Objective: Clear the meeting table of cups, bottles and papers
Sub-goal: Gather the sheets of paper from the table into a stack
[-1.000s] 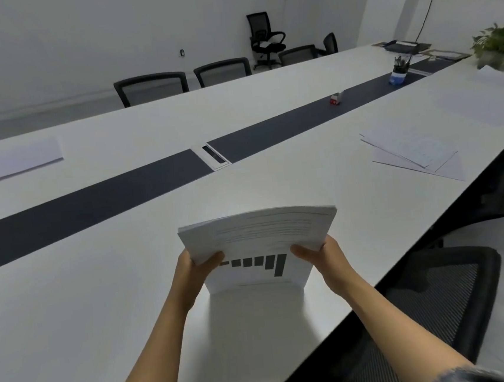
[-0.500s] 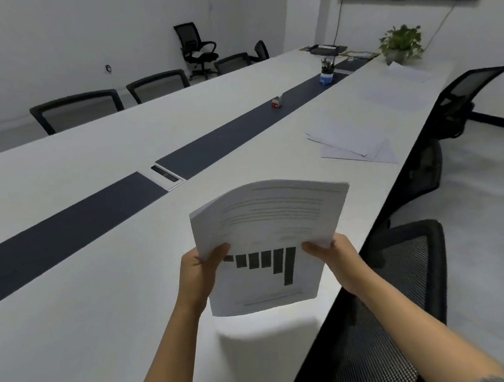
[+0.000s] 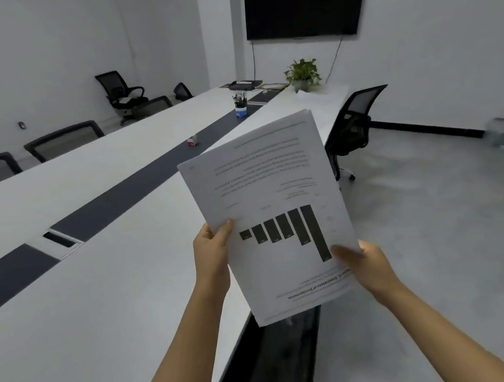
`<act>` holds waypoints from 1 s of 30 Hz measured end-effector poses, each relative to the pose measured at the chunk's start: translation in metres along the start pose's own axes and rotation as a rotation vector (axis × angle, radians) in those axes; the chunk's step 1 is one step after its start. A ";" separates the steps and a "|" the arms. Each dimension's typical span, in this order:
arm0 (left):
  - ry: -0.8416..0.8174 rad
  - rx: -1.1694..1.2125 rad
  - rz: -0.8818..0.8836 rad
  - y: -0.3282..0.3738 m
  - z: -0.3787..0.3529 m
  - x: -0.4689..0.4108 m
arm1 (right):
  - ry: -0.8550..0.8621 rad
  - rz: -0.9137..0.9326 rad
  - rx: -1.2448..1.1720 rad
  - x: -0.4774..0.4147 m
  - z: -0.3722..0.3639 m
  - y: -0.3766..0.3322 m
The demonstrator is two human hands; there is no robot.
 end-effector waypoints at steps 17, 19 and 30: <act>-0.079 -0.307 0.257 -0.150 -0.192 -0.022 | 0.298 -0.176 0.186 -0.101 0.241 0.105; -0.022 -0.335 0.253 -0.160 -0.188 -0.044 | 0.314 -0.245 0.219 -0.118 0.255 0.124; 0.147 -0.641 0.213 -0.225 -0.184 -0.237 | 0.370 -0.365 0.180 -0.297 0.298 0.159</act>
Point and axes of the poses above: each hand's wrist, its own x-axis away from the middle knuckle, its own z-axis out of the back of the hand, y = z × x, the point moved 9 cm from there along -x, towards the middle knuckle, and after that the axes turned 5 degrees about x, right-handed, at the moved point
